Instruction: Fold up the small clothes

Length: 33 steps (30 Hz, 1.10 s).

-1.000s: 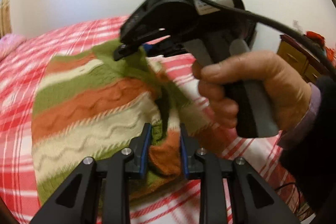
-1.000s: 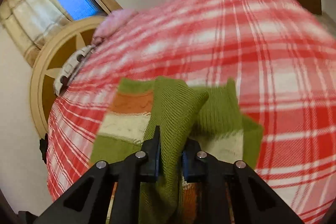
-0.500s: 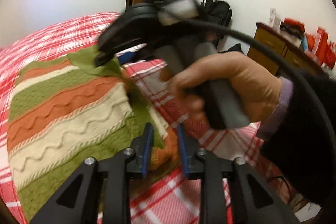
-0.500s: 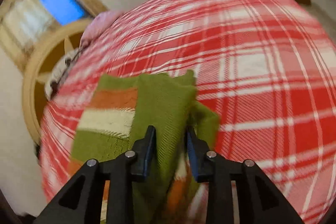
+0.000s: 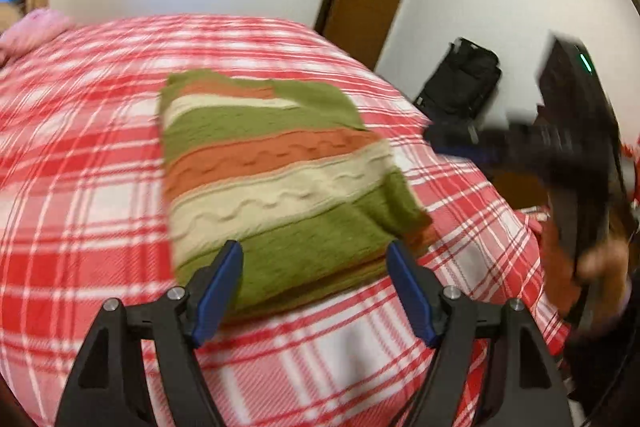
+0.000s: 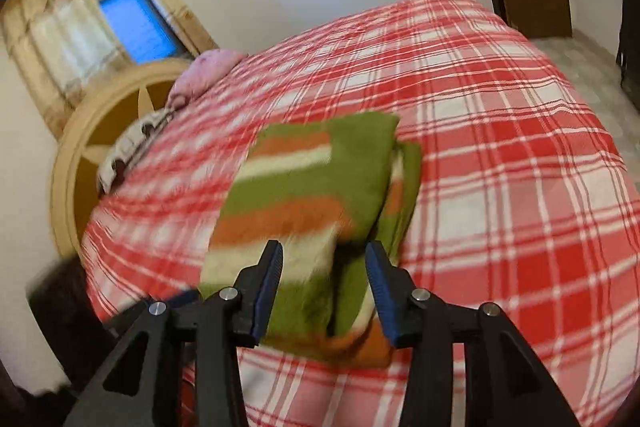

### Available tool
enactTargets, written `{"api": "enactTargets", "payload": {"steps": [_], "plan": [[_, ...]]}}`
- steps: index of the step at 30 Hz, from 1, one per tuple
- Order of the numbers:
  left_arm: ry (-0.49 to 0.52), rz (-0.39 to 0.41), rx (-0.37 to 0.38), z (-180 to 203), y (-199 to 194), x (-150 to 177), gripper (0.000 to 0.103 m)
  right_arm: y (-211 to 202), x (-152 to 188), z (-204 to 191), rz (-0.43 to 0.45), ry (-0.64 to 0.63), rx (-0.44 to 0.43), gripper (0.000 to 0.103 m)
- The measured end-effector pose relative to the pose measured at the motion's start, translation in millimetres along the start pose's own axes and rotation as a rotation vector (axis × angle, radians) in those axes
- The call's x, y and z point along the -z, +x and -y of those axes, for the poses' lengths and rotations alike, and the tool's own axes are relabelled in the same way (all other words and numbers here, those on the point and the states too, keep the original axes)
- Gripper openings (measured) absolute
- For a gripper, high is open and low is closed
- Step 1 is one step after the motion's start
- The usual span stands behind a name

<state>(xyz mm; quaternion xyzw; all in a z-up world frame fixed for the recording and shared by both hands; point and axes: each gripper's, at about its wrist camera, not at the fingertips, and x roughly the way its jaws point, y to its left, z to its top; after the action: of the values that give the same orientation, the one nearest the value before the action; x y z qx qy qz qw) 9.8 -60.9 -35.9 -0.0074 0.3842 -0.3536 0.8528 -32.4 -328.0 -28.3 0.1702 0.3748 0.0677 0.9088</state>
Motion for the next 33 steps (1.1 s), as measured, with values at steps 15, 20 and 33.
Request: {"api": "enactTargets", "payload": {"steps": [15, 20, 33], "plan": [[-0.139, 0.046, -0.063, -47, -35, 12, 0.077, 33, 63, 46, -0.106, 0.378, -0.066, 0.008], [-0.166, 0.030, -0.052, -54, -31, 14, 0.077, 35, 73, 71, -0.091, 0.484, -0.192, 0.005], [-0.050, -0.009, -0.277, -41, -24, 14, 0.084, -50, 56, -5, 0.113, 0.210, -0.075, 0.093]]}}
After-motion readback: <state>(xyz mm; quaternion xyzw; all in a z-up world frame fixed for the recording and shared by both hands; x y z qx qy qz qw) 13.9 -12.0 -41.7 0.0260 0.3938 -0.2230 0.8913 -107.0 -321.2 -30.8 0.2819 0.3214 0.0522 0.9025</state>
